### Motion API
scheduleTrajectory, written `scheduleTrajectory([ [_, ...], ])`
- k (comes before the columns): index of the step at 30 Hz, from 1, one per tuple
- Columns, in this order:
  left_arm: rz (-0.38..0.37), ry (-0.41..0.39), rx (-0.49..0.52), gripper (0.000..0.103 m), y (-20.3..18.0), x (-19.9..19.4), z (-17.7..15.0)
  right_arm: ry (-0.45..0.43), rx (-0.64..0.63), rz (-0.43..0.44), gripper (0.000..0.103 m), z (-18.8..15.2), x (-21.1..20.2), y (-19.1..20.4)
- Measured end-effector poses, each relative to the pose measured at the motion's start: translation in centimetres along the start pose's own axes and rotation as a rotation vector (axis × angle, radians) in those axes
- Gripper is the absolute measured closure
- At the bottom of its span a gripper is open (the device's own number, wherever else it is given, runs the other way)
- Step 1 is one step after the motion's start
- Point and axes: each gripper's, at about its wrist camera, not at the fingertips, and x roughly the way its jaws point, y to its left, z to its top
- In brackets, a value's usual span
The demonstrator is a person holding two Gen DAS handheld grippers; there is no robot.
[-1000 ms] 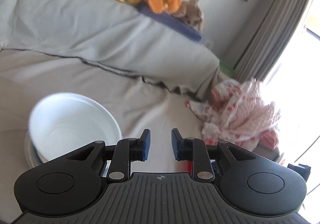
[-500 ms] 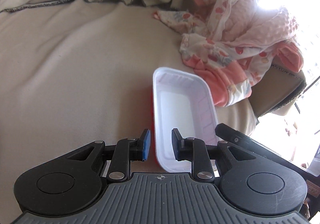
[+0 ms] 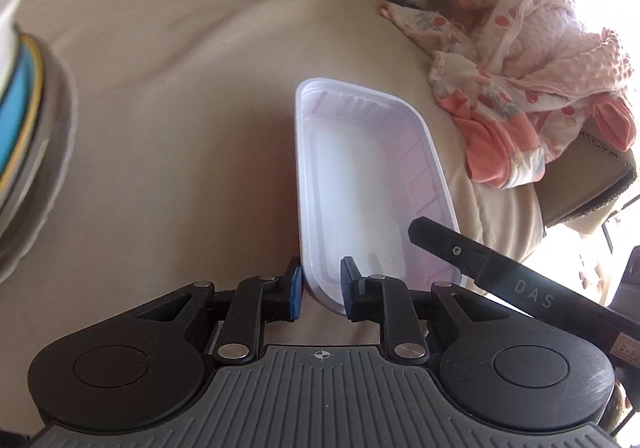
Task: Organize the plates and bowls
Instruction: 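Release the stack and move the right tool to the white plastic tray, then grasp the white red-sided tray with the right tool and lift it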
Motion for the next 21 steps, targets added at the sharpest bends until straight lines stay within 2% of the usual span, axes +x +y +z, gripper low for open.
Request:
scheduleTrajectory([
  [4, 0.042, -0.01, -0.038, 0.083, 3.3, -2.6, -2.1, 0.061, -0.056, 0.077, 0.072, -1.1, 1.6, 3.2],
  [10, 0.06, -0.095, -0.111, 0.083, 6.1, -4.5, -2.4, 0.103, -0.12, 0.056, 0.072, -2.9, 2.8, 5.9],
  [21, 0.086, -0.11, -0.093, 0.083, 5.4, -1.5, 0.3, 0.115, -0.095, 0.016, 0.072, -2.9, 3.0, 4.7],
])
